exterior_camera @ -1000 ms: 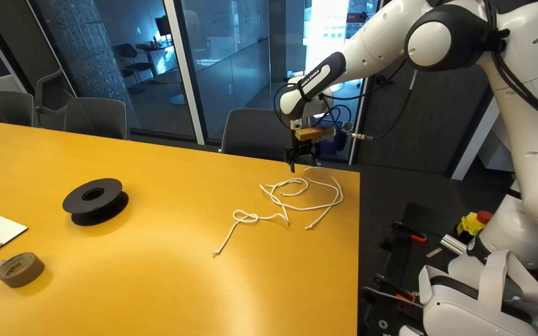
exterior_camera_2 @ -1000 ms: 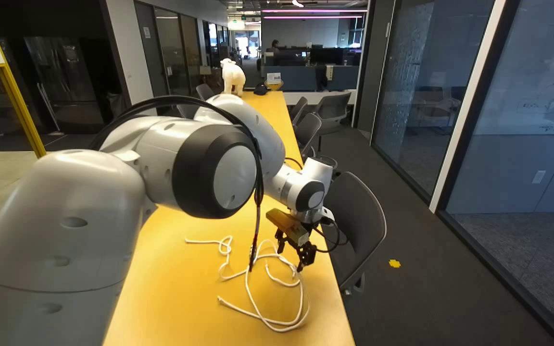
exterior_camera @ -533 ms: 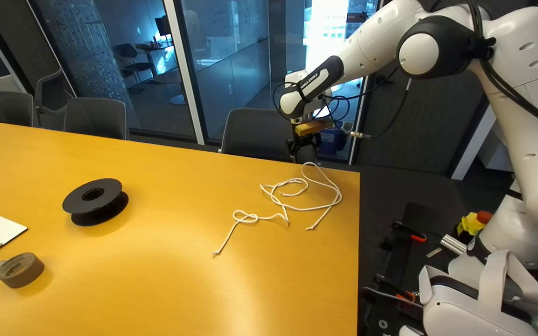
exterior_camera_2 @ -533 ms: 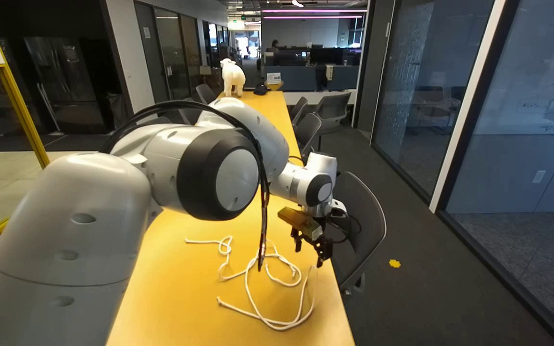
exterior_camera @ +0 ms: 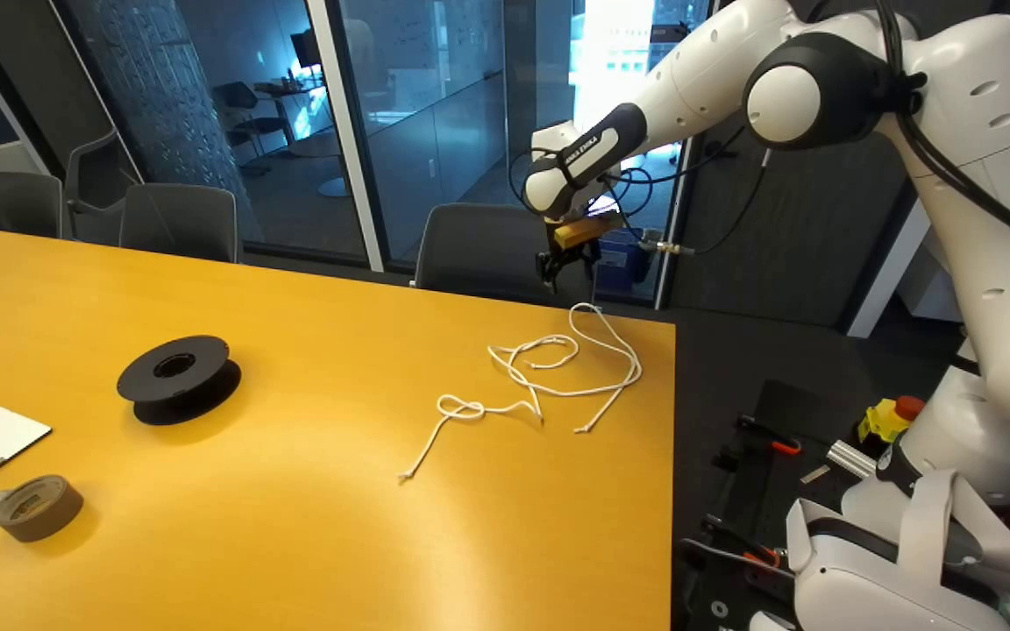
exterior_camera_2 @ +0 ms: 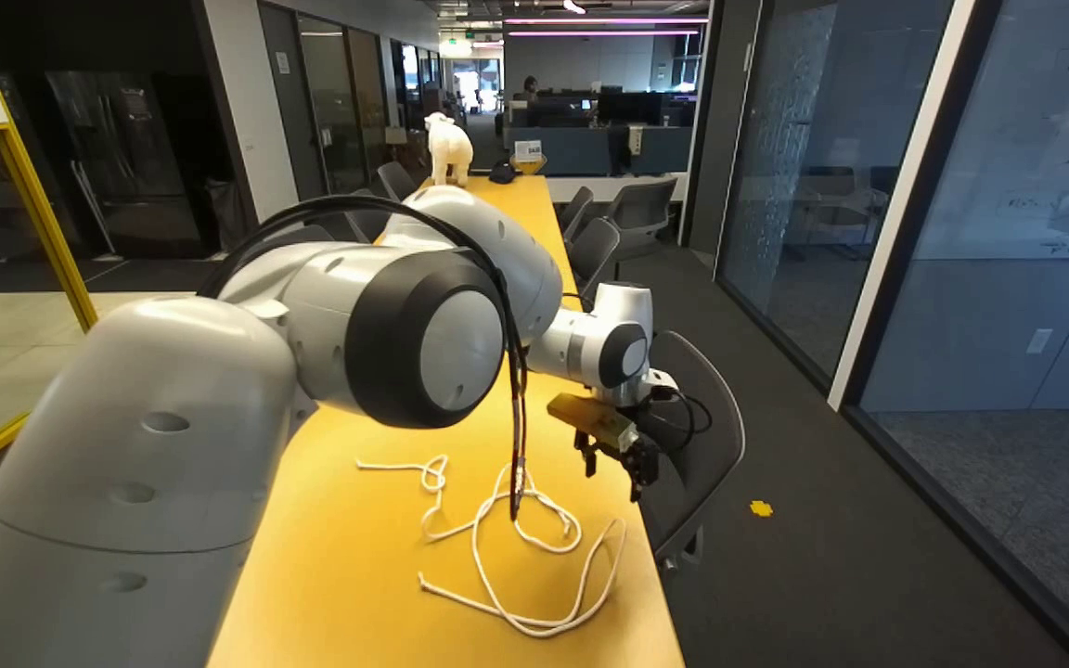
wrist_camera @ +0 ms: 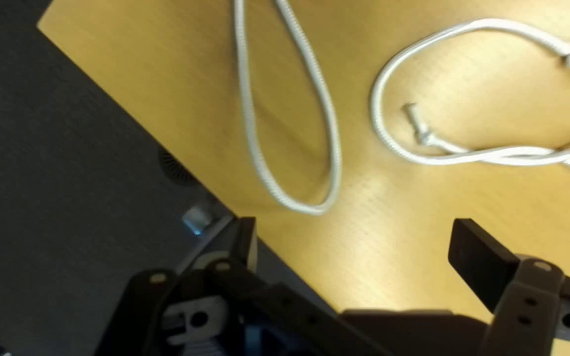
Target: Untangle the rope on the table.
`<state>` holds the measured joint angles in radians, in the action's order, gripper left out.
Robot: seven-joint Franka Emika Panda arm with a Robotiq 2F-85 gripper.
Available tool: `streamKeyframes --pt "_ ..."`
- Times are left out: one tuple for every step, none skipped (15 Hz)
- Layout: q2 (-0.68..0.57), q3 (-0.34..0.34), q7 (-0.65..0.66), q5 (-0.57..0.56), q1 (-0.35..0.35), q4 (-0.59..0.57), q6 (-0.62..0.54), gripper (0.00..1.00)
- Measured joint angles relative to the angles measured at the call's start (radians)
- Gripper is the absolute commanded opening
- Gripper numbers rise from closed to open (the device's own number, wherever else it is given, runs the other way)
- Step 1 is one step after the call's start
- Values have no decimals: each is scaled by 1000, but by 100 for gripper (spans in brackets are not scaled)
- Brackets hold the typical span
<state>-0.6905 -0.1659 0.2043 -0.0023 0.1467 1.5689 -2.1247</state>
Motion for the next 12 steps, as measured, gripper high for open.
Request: streamKeyframes --pt "0 28 -23 9 -2 -4 16 100" --pt "0 56 -47 17 -5 -8 32 100" --pt "0 81 -72 27 -9 -12 50 100" --pt "0 105 -96 35 -12 -16 71 100" --pt "0 125 -117 43 -17 -19 88 100" --pt "-1 142 -133 50 -23 -21 99 100" --pt "-3 156 -147 59 -29 -22 106 100" --pt "-7 169 -159 68 -35 -23 108 100" --pt "-14 180 -168 74 -42 -26 109 100" --pt "-23 189 -172 77 -50 -30 108 100" --pt "-33 195 -172 77 -60 -34 101 100" --pt "-46 198 -172 77 -71 -40 92 100"
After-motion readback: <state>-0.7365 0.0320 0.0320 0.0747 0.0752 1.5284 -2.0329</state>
